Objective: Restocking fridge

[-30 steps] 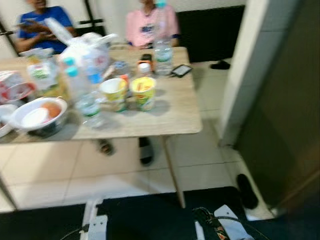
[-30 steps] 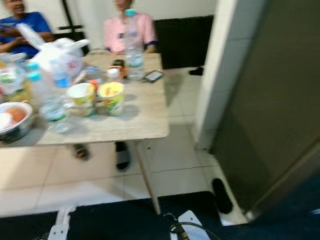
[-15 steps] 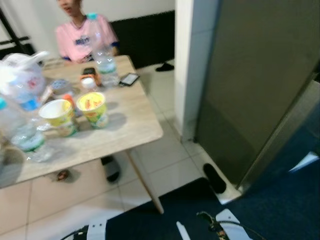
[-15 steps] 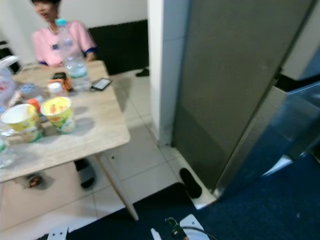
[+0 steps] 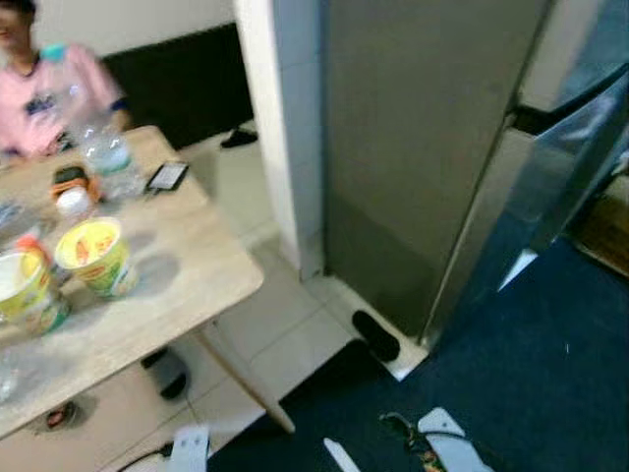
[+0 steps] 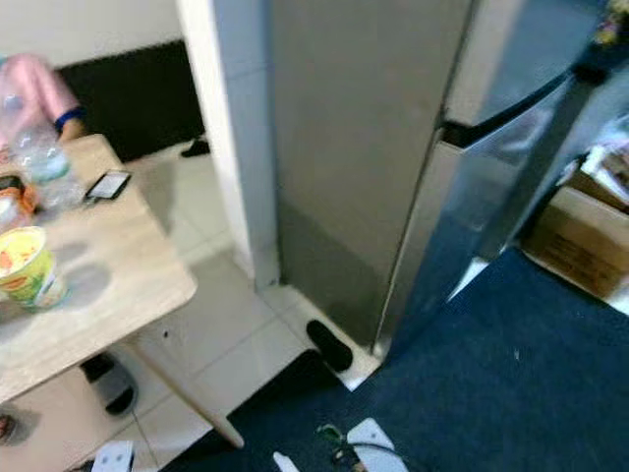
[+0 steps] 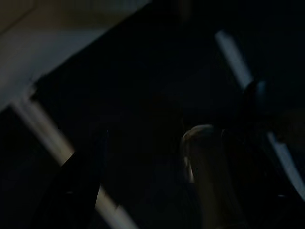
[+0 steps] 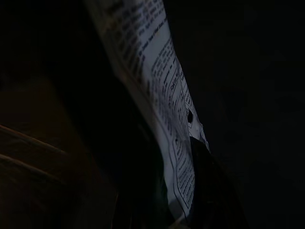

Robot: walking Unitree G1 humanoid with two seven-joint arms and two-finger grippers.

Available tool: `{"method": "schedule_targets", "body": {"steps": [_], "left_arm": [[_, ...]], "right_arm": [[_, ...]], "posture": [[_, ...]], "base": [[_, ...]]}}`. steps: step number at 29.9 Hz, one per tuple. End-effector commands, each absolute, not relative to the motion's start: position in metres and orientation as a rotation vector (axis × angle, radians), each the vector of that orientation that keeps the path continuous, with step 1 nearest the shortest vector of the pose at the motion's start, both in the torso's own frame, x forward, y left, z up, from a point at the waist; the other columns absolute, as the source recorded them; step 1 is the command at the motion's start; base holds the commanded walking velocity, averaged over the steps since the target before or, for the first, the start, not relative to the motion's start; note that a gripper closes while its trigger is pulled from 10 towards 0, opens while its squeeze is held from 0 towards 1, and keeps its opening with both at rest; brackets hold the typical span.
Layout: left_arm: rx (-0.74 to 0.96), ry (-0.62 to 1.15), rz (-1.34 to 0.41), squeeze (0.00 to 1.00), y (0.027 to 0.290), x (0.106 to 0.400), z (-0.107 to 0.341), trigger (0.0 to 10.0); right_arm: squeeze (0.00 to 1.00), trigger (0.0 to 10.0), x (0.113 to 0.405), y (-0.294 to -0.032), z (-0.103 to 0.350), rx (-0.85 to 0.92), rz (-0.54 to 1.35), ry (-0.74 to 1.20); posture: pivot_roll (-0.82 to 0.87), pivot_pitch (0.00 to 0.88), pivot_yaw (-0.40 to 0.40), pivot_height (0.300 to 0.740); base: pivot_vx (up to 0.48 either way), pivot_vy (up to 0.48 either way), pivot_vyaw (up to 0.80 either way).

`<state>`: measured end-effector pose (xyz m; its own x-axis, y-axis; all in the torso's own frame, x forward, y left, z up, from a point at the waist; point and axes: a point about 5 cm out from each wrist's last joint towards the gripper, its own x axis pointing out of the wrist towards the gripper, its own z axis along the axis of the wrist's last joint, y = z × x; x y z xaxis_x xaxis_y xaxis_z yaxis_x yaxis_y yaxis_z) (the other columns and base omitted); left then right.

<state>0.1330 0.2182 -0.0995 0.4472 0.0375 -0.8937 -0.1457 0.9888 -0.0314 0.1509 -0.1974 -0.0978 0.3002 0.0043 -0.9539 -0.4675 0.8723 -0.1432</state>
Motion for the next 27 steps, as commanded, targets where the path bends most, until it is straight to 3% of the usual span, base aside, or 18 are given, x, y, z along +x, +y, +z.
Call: {"method": "schedule_targets", "body": {"steps": [1,4,27], "left_arm": [[-0.109,1.14,0.111,0.0,0.2151,0.1215,-0.1039,10.0],[-0.108,1.14,0.11,0.0,0.2138,0.122,-0.1041,10.0],[-0.118,1.126,0.11,0.0,0.2082,0.1312,-0.1024,10.0]], "right_arm": [[0.0,10.0,0.1528,-0.1911,-0.0978,-0.427,0.344,1.225],[0.0,10.0,0.1553,-0.1904,-0.097,-0.432,0.346,1.215],[0.0,10.0,0.1622,-0.1885,-0.0945,-0.442,0.353,1.197]], "posture": [[0.0,0.0,0.035,0.74],[0.0,0.0,0.034,0.74],[0.01,0.0,0.024,0.74]], "base": [[0.0,0.0,-0.77],[0.0,0.0,-0.7],[0.0,0.0,0.0]]}}
